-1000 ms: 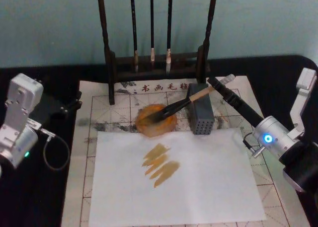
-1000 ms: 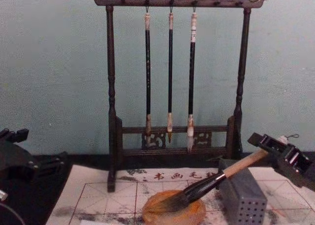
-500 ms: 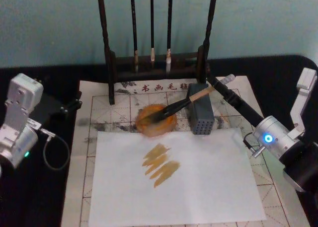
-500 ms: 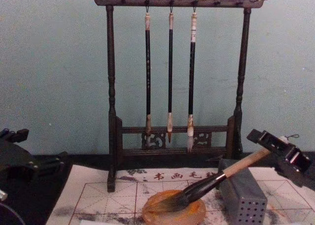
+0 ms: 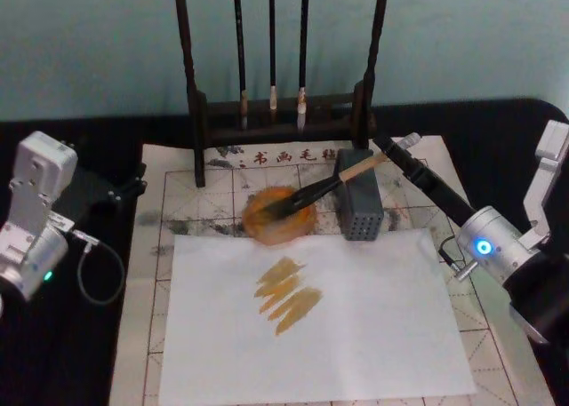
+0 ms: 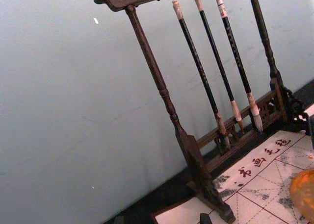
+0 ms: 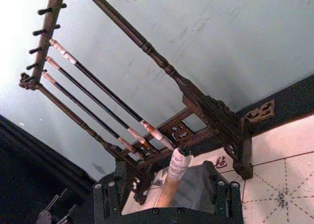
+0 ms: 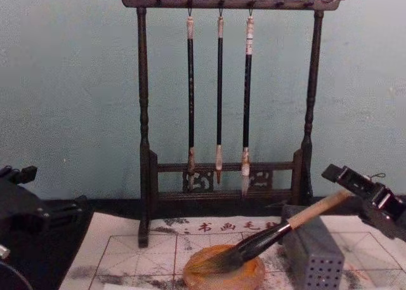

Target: Pick up the brush from the inkstone, write on the paper, then place the brush back to its original position.

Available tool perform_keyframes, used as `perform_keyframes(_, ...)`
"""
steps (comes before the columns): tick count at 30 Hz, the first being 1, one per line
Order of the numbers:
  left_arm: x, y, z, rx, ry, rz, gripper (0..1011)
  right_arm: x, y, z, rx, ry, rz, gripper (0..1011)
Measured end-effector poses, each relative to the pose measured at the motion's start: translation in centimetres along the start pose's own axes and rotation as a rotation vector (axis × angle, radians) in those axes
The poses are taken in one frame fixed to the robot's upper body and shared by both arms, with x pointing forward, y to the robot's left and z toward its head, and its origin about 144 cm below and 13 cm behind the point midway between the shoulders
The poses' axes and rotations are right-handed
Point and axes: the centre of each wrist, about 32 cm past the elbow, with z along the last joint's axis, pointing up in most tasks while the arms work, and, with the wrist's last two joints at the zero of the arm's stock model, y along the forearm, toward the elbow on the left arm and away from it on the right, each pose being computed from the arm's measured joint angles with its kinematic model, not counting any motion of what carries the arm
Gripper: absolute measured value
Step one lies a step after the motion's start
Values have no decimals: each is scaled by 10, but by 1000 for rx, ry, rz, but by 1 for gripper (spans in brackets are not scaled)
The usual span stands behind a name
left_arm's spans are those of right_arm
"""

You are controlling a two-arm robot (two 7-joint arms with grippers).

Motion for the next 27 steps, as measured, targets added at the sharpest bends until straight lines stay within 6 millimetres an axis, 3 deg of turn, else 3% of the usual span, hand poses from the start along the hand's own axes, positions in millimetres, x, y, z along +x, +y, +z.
perform_keyframes(10, 0, 0, 0, 0, 0, 0, 1001, -5, -10, 3, -8, -64, -24, 1000)
perform_keyframes(27, 0, 0, 0, 0, 0, 0, 1001, -29, -36, 18, -97, -394, -156, 1000)
